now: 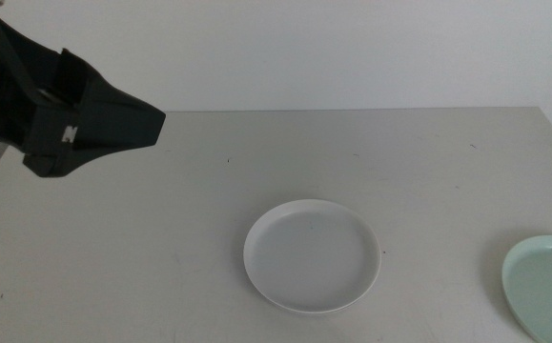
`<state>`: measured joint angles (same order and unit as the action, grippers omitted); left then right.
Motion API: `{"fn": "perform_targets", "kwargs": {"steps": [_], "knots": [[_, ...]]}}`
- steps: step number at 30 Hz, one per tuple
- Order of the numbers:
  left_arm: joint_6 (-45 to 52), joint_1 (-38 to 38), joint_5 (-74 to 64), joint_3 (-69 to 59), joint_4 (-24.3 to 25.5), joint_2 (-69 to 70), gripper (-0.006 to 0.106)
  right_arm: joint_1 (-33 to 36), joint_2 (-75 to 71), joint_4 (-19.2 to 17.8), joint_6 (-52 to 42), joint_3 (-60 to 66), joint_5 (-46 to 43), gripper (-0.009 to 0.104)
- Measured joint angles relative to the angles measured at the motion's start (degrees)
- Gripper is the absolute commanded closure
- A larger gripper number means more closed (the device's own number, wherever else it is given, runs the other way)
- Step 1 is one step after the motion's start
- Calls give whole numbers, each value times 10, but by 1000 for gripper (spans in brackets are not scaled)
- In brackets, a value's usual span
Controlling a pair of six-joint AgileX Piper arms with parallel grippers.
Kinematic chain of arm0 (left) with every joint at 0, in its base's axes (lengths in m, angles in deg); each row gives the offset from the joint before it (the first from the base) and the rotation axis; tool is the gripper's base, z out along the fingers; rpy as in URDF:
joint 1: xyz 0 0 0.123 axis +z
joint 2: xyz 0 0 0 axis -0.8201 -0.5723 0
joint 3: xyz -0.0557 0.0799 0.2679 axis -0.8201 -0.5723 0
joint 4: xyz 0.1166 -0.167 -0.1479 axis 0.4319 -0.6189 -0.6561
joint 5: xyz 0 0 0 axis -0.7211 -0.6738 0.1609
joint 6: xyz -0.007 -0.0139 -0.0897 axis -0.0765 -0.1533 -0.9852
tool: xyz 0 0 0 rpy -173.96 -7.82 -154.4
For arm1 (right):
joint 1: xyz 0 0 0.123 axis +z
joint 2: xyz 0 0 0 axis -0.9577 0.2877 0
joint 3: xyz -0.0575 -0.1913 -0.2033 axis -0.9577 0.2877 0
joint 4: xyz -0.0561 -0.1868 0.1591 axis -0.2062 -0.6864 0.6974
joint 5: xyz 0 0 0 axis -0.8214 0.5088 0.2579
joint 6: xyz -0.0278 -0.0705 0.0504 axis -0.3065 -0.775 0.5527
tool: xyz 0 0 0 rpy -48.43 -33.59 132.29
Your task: Stack the three bowls on top of each other.
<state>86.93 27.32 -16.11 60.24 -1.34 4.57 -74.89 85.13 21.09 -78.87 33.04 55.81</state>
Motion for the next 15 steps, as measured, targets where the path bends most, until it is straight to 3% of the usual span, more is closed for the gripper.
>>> {"fn": "perform_targets", "kwargs": {"steps": [6, 15], "knots": [[0, 0, 0, 0, 0, 0, -5, 0, 57, -4, 137, -34, 54, 52], [0, 0, 0, 0, 0, 0, -5, 0, 156, -56, 146, -71, 137, 52]]}}
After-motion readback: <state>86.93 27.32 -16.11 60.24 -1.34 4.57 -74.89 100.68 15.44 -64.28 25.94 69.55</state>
